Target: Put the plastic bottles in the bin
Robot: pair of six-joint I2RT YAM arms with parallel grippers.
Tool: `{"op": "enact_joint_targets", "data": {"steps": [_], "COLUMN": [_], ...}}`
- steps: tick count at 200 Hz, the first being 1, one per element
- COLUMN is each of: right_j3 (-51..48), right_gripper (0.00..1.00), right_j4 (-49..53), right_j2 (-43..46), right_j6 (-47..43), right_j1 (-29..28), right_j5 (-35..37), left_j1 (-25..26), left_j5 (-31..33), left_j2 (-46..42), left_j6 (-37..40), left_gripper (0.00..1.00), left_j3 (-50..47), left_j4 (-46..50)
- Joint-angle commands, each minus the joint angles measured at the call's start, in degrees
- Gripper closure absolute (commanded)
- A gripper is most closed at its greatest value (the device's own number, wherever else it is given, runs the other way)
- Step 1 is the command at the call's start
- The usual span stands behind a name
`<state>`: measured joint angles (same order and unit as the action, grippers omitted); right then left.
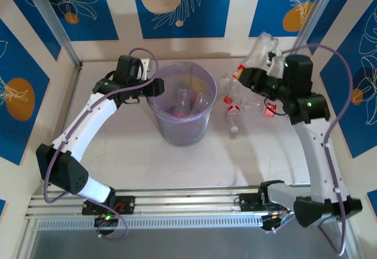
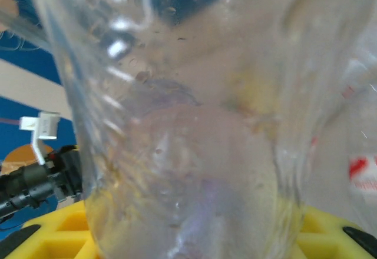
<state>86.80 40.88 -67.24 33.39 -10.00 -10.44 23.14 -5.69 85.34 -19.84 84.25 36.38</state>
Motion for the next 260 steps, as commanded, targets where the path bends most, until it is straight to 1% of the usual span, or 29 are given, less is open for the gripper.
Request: {"op": "enact_joint_targets", "data": {"steps": [1, 22, 39, 58, 75, 91, 123, 148, 181, 223, 237, 260], "right_j3": [7.9, 15.6, 20.7, 23.4, 23.3, 20.6, 13.0, 9.2, 6.5, 6.1, 6.9, 8.8], "right_gripper": [0.65, 0.65, 0.65, 0.66, 0.66, 0.66, 0.67, 0.67, 0.67, 0.64, 0.61, 0.50], "right_j4": [-2.1, -1.5, -0.1, 0.9, 1.5, 0.7, -2.5, -3.4, -4.6, -3.7, -2.8, -0.9], "right_j2": [-6.6, -14.5, -20.6, -26.0, -29.0, -29.9, -29.5, -30.1, -31.4, -33.0, -32.9, -32.8], "right_j6": [-4.7, -7.3, -8.7, -9.5, -9.3, -8.3, -5.4, -4.0, -1.8, -1.7, -2.4, -3.5], "right_j1": [-7.9, -15.2, -19.8, -23.3, -25.4, -26.0, -25.8, -25.7, -25.7, -25.8, -25.7, -25.7], "right_j5": [2.5, 2.6, 2.0, 1.3, 0.4, -0.2, -2.4, -4.5, -6.2, -6.6, -5.8, -4.7], "left_j1": [0.0, 0.0, -0.1, 0.0, 0.0, 0.0, 0.0, 0.0, 0.0, 0.0, 0.0, 0.0], "left_j5": [-0.8, -0.8, -0.8, -0.6, -0.7, -0.5, -0.1, 0.2, 1.3, 1.6, 1.5, 1.7], "left_j2": [0.4, 0.4, 0.2, 0.2, 0.1, -0.1, -0.2, 0.2, 0.2, 0.4, 0.5, 0.6], "left_j6": [-0.5, -0.7, -0.8, -1.2, -1.5, -1.8, -1.9, -2.1, -2.8, -3.1, -3.1, -3.1], "left_gripper": [0.38, 0.45, 0.49, 0.54, 0.58, 0.63, 0.68, 0.71, 0.77, 0.78, 0.79, 0.80], "left_j3": [-0.7, -0.8, -0.7, -0.7, -0.8, -0.8, -0.7, -0.3, -0.2, 0.2, 0.2, 0.3], "left_j4": [-1.0, -1.3, -1.3, -1.3, -1.3, -1.3, -1.4, -1.4, -1.9, -2.2, -2.2, -2.1]}}
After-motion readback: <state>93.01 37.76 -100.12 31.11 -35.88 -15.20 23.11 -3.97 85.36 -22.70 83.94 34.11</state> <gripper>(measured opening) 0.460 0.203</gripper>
